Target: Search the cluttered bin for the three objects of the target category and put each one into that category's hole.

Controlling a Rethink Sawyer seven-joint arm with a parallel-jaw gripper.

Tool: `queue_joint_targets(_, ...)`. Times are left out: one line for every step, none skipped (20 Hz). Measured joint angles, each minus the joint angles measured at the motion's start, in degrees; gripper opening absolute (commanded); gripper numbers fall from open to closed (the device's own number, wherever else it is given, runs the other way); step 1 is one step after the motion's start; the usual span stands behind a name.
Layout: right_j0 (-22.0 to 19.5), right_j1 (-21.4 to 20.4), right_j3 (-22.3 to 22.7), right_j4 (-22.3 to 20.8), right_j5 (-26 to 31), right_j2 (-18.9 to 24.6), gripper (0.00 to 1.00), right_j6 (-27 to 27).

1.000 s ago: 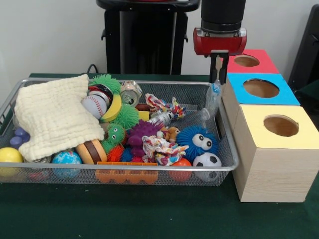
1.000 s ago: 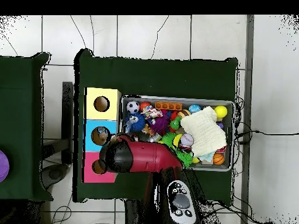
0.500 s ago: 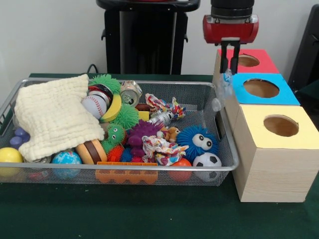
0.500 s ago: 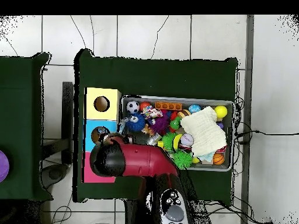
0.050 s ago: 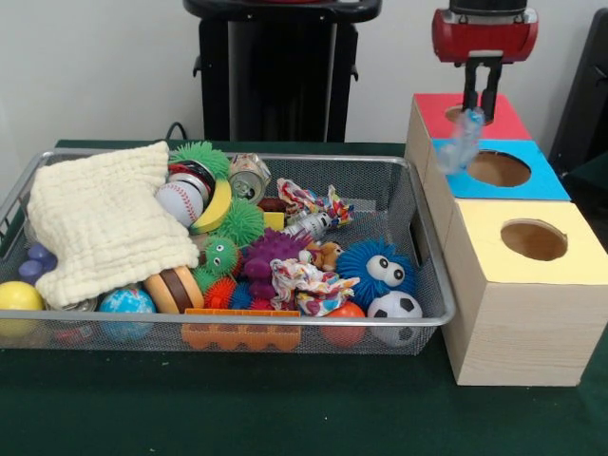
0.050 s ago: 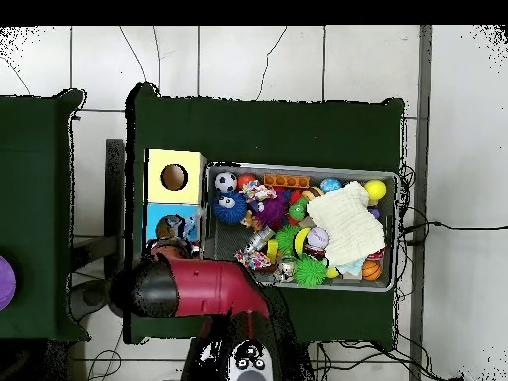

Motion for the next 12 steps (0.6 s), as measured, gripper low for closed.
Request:
queue_joint_targets(0.8, -0.1, 0.0, 0.4, 0.0, -0.2, 0.0, 0.2)
queue_joint_targets(1.4, -0.1, 0.0, 0.7, 0.0, -0.3, 0.0, 0.3)
queue_joint_targets(1.9, -0.1, 0.0, 1.0, 0.0, -0.4, 0.0, 0.4)
queue_joint_targets(2.3, -0.1, 0.0, 1.2, 0.0, -0.5, 0.0, 0.4)
queue_joint_targets(3.4, -0.1, 0.1, 2.1, 0.0, -0.6, 0.0, 0.4)
queue_joint_targets(3.9, -0.1, 0.1, 2.4, 0.0, -0.7, 0.0, 0.4)
queue_joint_targets(4.2, -0.1, 0.1, 2.7, 0.0, -0.7, 0.0, 0.4)
queue_joint_targets(4.7, 0.0, 0.1, 3.2, 0.0, -0.8, 0.0, 0.4)
queue_joint_targets(5.2, 0.0, 0.2, 3.7, 0.0, -0.8, 0.0, 0.4)
queue_joint_targets(5.4, 0.0, 0.2, 4.0, 0.0, -0.9, 0.0, 0.4)
queue_joint_targets(5.6, 0.0, 0.2, 4.2, 0.0, -0.9, 0.0, 0.4)
queue_joint_targets(5.9, 0.0, 0.2, 4.6, 0.0, -1.0, 0.0, 0.4)
